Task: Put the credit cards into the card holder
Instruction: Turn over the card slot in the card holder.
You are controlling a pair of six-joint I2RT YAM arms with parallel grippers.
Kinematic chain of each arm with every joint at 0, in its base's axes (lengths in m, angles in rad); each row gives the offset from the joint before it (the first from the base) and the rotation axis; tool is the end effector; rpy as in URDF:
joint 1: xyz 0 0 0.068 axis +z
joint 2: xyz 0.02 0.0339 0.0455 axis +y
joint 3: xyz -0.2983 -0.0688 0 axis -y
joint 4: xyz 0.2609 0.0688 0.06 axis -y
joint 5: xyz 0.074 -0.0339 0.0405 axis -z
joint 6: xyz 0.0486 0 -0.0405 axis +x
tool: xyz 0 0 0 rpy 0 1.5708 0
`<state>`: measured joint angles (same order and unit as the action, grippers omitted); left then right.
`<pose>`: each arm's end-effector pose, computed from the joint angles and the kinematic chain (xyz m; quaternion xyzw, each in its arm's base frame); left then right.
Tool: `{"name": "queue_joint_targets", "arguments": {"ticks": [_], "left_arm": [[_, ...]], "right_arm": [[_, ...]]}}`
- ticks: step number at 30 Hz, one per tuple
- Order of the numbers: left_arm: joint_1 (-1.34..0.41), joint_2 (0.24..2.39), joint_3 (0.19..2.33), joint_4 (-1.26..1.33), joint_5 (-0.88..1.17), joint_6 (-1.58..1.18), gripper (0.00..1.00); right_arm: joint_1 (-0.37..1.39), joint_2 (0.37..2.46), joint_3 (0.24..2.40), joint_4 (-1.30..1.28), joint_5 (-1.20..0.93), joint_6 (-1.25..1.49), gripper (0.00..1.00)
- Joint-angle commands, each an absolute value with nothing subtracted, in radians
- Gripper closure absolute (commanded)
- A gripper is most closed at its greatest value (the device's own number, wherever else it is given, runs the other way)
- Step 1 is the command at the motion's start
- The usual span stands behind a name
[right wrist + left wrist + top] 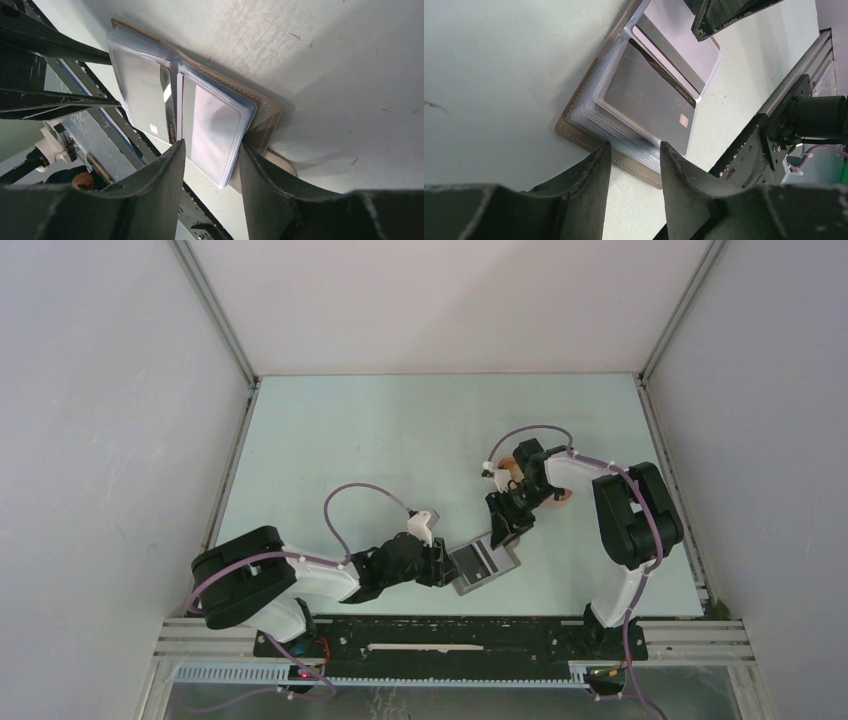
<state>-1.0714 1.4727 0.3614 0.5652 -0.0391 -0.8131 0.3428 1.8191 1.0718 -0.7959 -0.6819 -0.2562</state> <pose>0.1286 -0.2317 0.1395 0.1027 0.8654 -0.3864 0.3020 0.2991 0.1393 0.1577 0.2824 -0.8990 -0.3346 0.0015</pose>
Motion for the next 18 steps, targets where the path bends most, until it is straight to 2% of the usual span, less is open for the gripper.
{"name": "queue_joint_targets", "arguments": {"ticks": [1, 9, 18], "left_arm": [[-1.076, 1.486, 0.397, 0.537, -0.04, -0.818, 0.54], [-1.076, 1.485, 0.397, 0.537, -0.043, -0.819, 0.54], [-1.075, 1.449, 0.392, 0.537, -0.048, -0.827, 0.53]], "right_arm": [[0.342, 1.819, 1.095, -0.821, -0.737, -0.272, 0.49], [0.312, 1.745, 1.095, -0.828, -0.785, -0.288, 0.52], [0.302, 1.784, 1.107, -0.877, -0.902, -0.329, 0.57]]}}
